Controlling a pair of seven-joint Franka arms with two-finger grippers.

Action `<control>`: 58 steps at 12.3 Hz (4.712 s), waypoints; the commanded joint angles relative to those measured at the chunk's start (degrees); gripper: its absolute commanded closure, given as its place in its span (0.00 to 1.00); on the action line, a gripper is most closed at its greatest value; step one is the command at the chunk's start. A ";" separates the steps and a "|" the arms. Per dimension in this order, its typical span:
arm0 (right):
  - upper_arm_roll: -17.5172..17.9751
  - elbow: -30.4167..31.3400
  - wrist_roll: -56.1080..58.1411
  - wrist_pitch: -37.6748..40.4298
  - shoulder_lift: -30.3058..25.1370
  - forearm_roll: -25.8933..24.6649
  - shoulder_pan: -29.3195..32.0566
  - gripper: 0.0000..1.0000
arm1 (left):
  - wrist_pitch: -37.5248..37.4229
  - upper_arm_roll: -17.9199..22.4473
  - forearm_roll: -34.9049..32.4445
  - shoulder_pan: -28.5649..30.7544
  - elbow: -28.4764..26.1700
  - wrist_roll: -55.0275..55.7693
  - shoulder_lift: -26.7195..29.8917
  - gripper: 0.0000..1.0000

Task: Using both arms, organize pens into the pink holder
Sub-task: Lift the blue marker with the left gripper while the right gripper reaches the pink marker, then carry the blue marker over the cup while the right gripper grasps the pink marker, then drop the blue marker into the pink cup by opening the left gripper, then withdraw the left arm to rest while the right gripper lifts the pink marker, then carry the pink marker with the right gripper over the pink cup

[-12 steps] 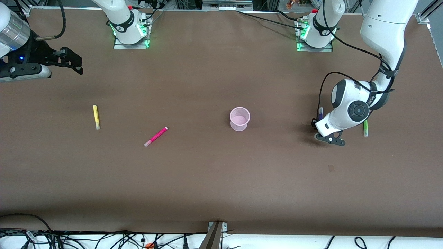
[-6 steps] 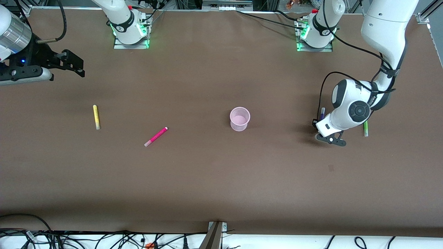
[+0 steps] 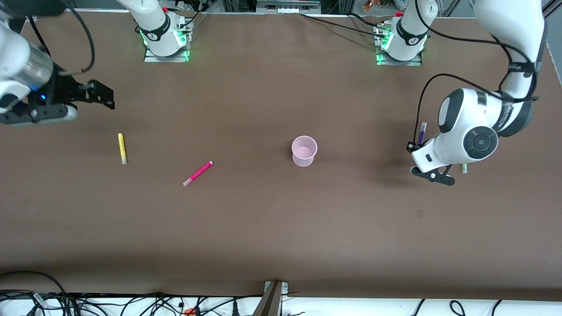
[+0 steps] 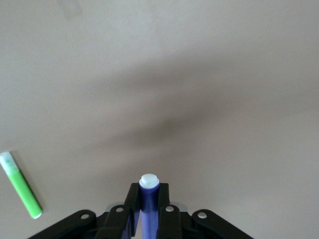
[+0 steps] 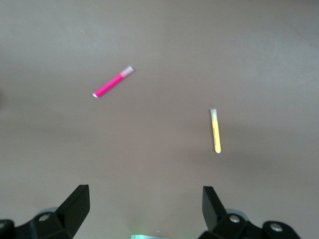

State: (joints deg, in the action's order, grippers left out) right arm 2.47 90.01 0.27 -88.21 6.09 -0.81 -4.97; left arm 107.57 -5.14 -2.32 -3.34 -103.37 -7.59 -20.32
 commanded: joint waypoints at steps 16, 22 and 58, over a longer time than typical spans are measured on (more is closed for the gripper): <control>-0.01 8.07 -39.89 -30.76 24.57 12.32 -8.56 0.01 | 25.49 -14.90 56.28 -5.54 6.44 -63.03 -9.47 1.00; -0.01 8.07 -41.67 -35.18 29.58 16.70 -9.10 0.06 | 25.67 -16.30 56.37 -7.29 3.44 -72.82 -9.65 1.00; 14.31 -3.53 -58.11 -34.86 30.73 78.04 -14.26 1.00 | -27.86 -9.01 -1.28 12.56 20.23 -11.04 6.61 0.00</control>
State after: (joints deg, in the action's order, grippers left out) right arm 14.55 86.53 -56.45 -115.64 36.55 74.19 -16.66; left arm 79.70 -13.79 -2.29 7.82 -80.84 -19.39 -15.79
